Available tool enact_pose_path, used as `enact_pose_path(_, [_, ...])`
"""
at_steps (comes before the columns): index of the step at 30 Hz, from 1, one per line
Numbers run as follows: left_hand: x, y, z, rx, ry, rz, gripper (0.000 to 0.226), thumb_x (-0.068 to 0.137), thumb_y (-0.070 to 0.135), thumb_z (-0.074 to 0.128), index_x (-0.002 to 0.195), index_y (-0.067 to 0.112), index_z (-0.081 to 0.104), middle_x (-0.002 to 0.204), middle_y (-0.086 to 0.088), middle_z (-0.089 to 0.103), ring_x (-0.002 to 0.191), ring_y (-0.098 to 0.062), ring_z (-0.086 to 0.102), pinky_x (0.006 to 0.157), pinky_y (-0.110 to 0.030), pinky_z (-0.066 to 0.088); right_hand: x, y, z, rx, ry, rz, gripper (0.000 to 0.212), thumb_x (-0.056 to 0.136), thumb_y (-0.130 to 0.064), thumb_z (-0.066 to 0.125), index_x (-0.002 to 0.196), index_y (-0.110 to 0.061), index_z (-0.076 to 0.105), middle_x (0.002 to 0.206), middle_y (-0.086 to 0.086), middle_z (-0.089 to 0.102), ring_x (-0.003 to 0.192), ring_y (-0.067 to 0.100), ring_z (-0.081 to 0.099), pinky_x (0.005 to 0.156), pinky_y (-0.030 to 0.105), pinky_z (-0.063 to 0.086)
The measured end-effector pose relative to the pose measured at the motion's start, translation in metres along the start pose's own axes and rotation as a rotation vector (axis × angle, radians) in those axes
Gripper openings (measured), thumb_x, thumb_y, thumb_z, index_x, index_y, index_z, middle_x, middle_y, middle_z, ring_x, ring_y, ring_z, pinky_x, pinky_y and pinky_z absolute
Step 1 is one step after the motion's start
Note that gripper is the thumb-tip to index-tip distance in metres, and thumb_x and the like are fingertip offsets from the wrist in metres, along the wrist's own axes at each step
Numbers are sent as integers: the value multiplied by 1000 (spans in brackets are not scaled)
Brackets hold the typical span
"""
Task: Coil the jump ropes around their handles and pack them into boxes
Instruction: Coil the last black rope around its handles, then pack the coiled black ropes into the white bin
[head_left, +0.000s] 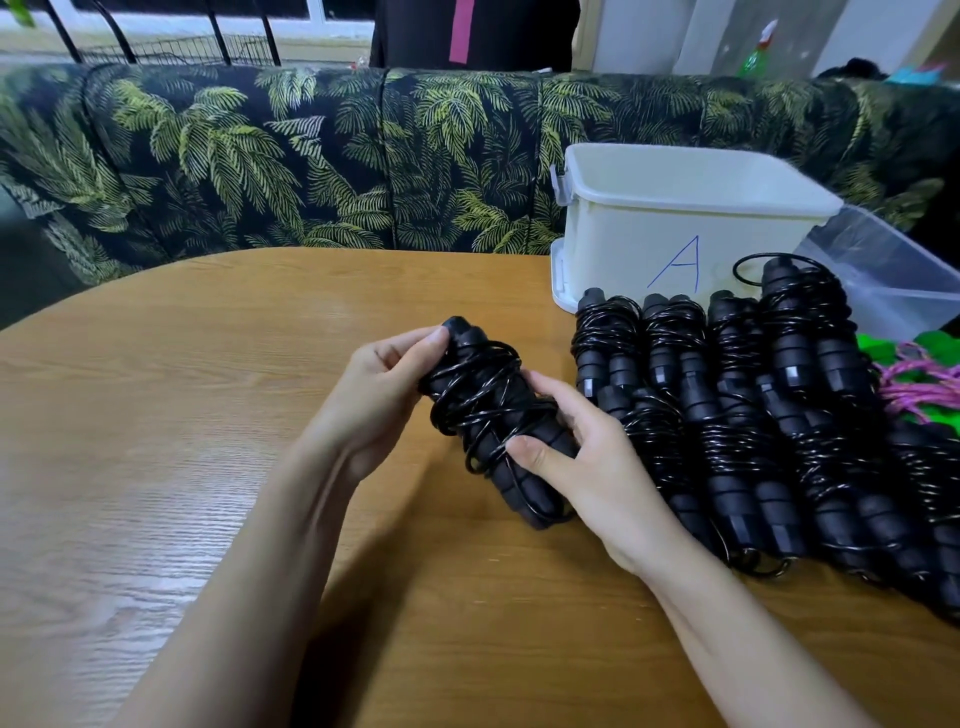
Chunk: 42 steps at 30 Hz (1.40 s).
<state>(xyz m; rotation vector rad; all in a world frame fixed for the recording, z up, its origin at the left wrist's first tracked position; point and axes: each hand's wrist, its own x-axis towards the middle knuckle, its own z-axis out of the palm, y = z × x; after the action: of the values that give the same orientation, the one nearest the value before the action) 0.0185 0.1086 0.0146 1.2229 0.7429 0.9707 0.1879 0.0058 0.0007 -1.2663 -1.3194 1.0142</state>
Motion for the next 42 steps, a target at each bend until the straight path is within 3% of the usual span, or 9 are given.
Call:
enact_pose_path(5, [1, -7, 17, -156, 172, -131, 29, 74, 37, 68, 83, 13, 79, 88, -9, 71, 83, -21, 59, 74, -30, 46, -10, -9, 19, -908, 283, -219, 82, 81, -66, 56, 151, -34, 29, 143, -8, 47, 126, 13, 47, 83, 31, 52])
enact_pose_path(8, [2, -10, 15, -186, 221, -148, 27, 72, 38, 70, 79, 14, 81, 86, -9, 68, 85, -23, 53, 76, -30, 44, -10, -9, 24, -1268, 242, -343, 103, 68, -59, 74, 154, -26, 28, 140, 9, 49, 116, 30, 54, 63, 37, 58])
enact_pose_path(14, [5, -9, 24, -132, 82, -98, 56, 92, 58, 39, 133, 22, 55, 123, 0, 69, 107, -12, 67, 92, -33, 54, -4, -13, -9, -978, 166, -169, 96, 85, -46, 68, 155, -45, 2, 155, -10, 32, 138, 14, 34, 94, 34, 47])
enact_pose_path(24, [52, -19, 122, 718, -90, 131, 48, 105, 39, 38, 148, 16, 43, 143, 8, 49, 134, -8, 41, 104, -18, 28, 31, -47, -136, -1040, 576, 83, 91, 87, -50, 66, 156, -34, 10, 152, 4, 38, 136, 28, 38, 93, 41, 45])
enact_pose_path(27, [77, -36, 141, 895, -171, 92, 67, 99, 63, 27, 153, 24, 33, 159, 2, 31, 150, -18, 20, 120, -38, 16, 43, -29, -142, -1113, 532, 115, 83, 93, -54, 55, 157, -28, 9, 155, 7, 32, 142, 31, 27, 100, 43, 42])
enact_pose_path(29, [90, -49, 144, 999, -151, 29, 84, 85, 80, 12, 155, 35, 24, 165, 1, 17, 153, -26, 7, 121, -52, 10, 48, -10, -140, -1249, 450, 142, 77, 98, -59, 38, 158, -21, 9, 160, 11, 25, 149, 34, 12, 116, 47, 25])
enact_pose_path(33, [88, -58, 145, 1121, -162, -10, 57, 103, 55, 21, 156, 34, 21, 166, 5, 0, 153, -29, -1, 121, -55, 7, 48, 15, -145, -1316, 403, 171, 81, 96, -66, 16, 159, -15, 5, 163, 16, 17, 152, 37, -1, 122, 49, -4])
enact_pose_path(39, [97, -38, 136, 1225, -97, 113, 53, 103, 53, 31, 149, 29, 39, 157, 3, 37, 140, -29, 34, 114, -50, 28, 45, -1, -169, -1236, 341, 35, 93, 80, -75, -4, 159, -26, 9, 166, -1, 13, 153, 23, -5, 121, 38, -12])
enact_pose_path(42, [114, -8, 142, 1292, -17, 294, 52, 102, 51, 38, 147, 25, 42, 148, 4, 46, 134, -24, 39, 110, -43, 32, 60, -19, -191, -1243, 381, -32, 78, 94, -71, 16, 158, -28, 12, 165, -2, 15, 153, 21, -1, 120, 40, -13])
